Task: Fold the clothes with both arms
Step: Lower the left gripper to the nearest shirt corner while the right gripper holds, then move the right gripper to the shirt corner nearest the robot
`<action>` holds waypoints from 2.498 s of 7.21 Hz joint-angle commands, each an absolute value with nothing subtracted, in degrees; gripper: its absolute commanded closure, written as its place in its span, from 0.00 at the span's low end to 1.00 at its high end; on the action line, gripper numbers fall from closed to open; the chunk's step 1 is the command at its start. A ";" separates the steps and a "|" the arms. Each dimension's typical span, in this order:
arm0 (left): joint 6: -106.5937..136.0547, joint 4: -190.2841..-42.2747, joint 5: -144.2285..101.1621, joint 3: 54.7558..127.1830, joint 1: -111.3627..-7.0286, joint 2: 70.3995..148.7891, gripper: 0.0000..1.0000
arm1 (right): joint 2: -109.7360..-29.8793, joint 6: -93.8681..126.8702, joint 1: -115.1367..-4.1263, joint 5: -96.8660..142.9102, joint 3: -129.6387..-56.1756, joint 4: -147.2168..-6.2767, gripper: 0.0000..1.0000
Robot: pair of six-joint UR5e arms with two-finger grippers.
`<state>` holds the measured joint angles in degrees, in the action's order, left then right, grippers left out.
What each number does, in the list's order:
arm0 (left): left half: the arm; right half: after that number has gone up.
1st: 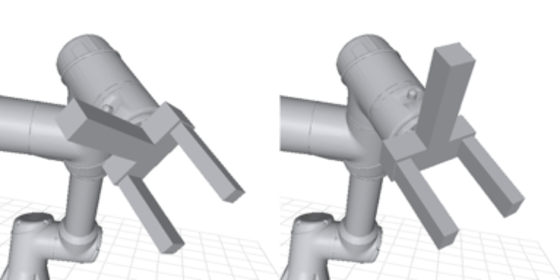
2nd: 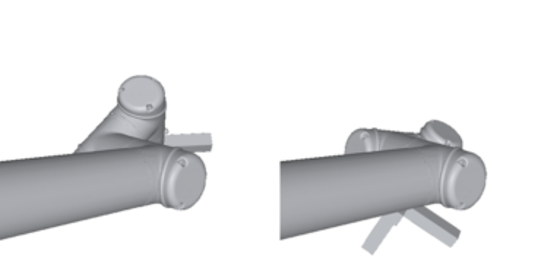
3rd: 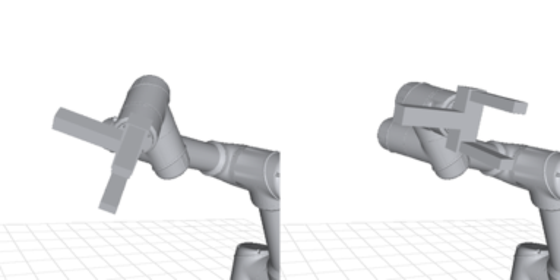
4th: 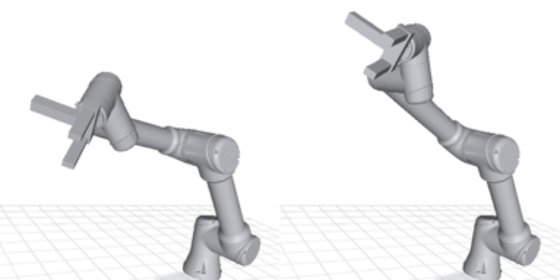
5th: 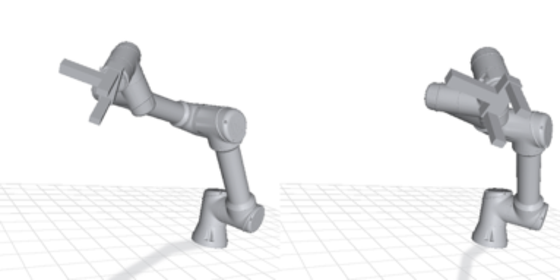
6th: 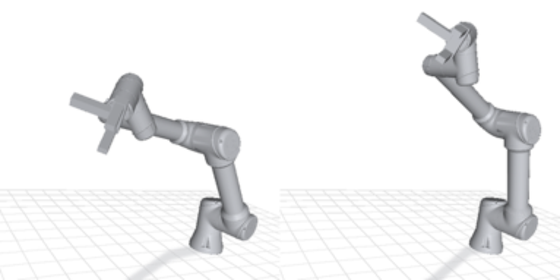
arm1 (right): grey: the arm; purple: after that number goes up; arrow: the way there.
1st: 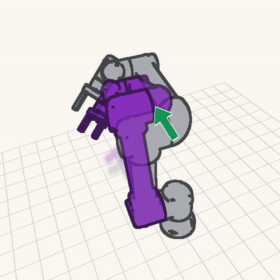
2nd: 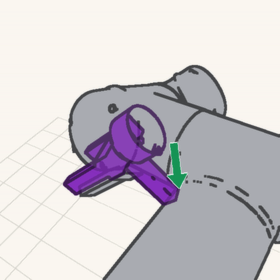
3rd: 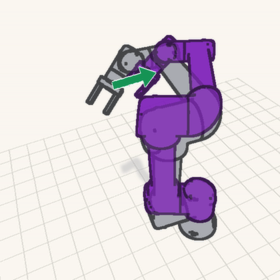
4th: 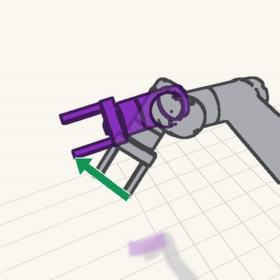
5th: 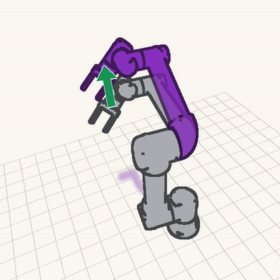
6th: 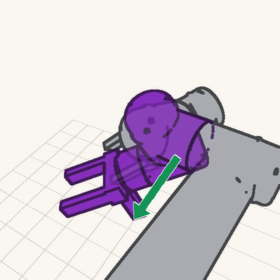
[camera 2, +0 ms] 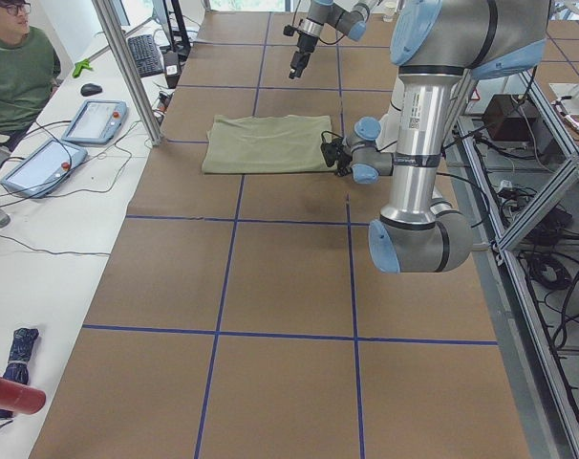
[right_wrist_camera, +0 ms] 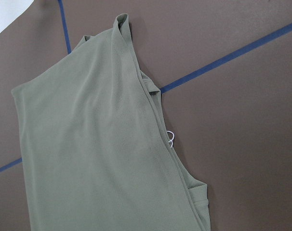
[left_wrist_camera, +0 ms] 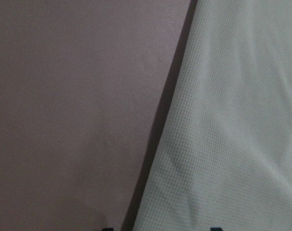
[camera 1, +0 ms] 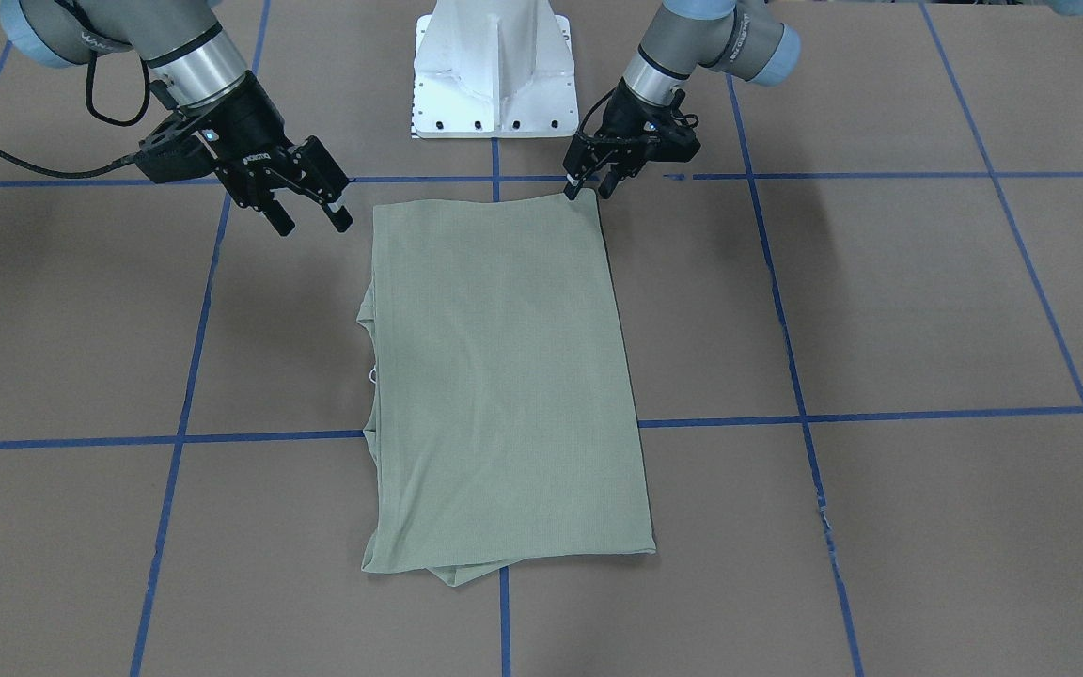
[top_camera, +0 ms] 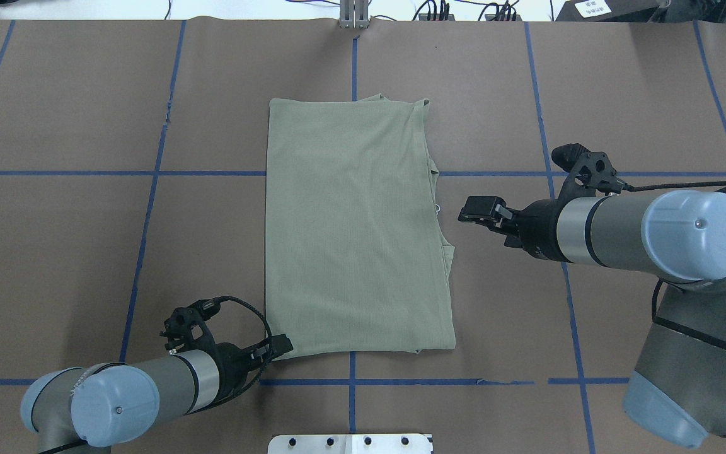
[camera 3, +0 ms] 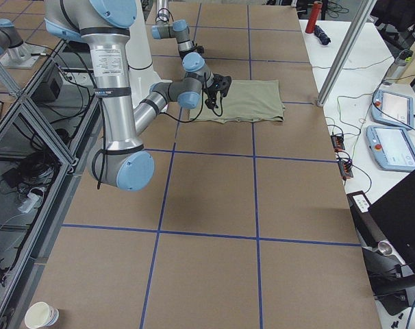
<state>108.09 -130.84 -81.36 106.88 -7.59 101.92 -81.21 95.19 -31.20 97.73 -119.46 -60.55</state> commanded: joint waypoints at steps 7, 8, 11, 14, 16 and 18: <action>107.67 -130.78 -81.39 106.61 -7.56 103.36 0.28 | -81.39 95.27 -31.11 97.73 -119.44 -60.56 0.00; 107.67 -130.78 -81.30 106.61 -7.56 103.36 0.29 | -81.39 95.27 -31.11 97.73 -119.44 -60.56 0.00; 107.58 -130.69 -81.30 106.52 -7.56 103.54 0.33 | -81.21 95.27 -31.11 97.65 -119.44 -60.56 0.00; 107.58 -130.78 -81.21 106.61 -7.65 103.54 0.90 | -81.12 95.27 -28.93 94.68 -119.18 -60.90 0.00; 106.53 -130.69 -80.68 107.48 -7.91 103.45 1.00 | -80.86 100.51 -24.10 88.53 -119.00 -62.04 0.00; 106.26 -130.78 -80.68 107.67 -7.91 103.45 1.00 | -74.40 112.79 -16.84 81.78 -117.96 -75.41 0.01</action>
<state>106.45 -130.71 -80.67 107.48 -7.87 103.45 -78.75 105.39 -21.80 86.18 -118.85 -66.97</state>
